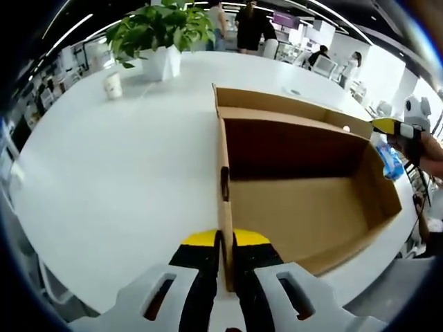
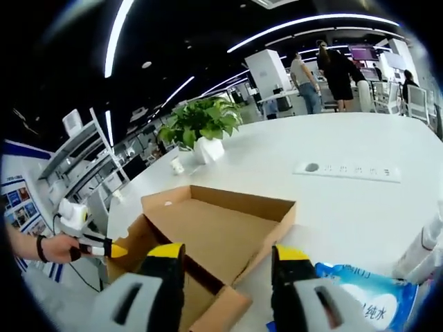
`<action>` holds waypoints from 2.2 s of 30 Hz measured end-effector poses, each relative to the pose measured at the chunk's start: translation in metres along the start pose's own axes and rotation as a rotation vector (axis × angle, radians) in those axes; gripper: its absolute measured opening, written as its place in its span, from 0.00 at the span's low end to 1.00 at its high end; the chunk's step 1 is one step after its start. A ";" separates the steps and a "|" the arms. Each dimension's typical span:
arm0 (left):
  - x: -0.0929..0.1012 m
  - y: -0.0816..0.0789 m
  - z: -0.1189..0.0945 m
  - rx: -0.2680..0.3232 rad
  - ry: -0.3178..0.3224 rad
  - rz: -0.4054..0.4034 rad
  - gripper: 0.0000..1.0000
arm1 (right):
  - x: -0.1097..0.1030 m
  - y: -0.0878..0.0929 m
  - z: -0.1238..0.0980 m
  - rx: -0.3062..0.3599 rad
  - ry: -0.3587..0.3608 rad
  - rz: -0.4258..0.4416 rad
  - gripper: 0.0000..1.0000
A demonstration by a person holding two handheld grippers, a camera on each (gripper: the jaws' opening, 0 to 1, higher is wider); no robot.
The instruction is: Operate the shoe box by opening the lid, removing the specified soft item, and placing it in the target area until the item is outside and the box remains undamaged.
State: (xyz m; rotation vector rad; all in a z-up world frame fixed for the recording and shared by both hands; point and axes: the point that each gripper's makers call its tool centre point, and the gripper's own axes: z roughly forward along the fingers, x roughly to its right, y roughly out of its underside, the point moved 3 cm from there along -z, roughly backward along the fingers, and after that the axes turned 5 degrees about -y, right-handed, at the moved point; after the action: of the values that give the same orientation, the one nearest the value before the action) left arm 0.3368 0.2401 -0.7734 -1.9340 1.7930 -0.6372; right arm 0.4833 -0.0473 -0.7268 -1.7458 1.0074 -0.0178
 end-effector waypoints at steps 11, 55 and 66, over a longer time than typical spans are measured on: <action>-0.001 0.000 0.001 0.003 0.001 -0.011 0.04 | 0.009 -0.003 0.018 -0.008 0.016 0.025 0.47; -0.001 0.001 0.002 0.016 0.009 -0.017 0.04 | 0.077 -0.012 0.077 -0.132 0.156 0.096 0.34; -0.001 0.001 0.001 0.023 0.004 -0.024 0.04 | 0.089 -0.008 0.083 -0.235 0.271 0.125 0.18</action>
State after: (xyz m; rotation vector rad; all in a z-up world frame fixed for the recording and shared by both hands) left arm 0.3365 0.2409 -0.7753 -1.9426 1.7602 -0.6676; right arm 0.5835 -0.0387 -0.7957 -1.9238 1.3605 -0.0593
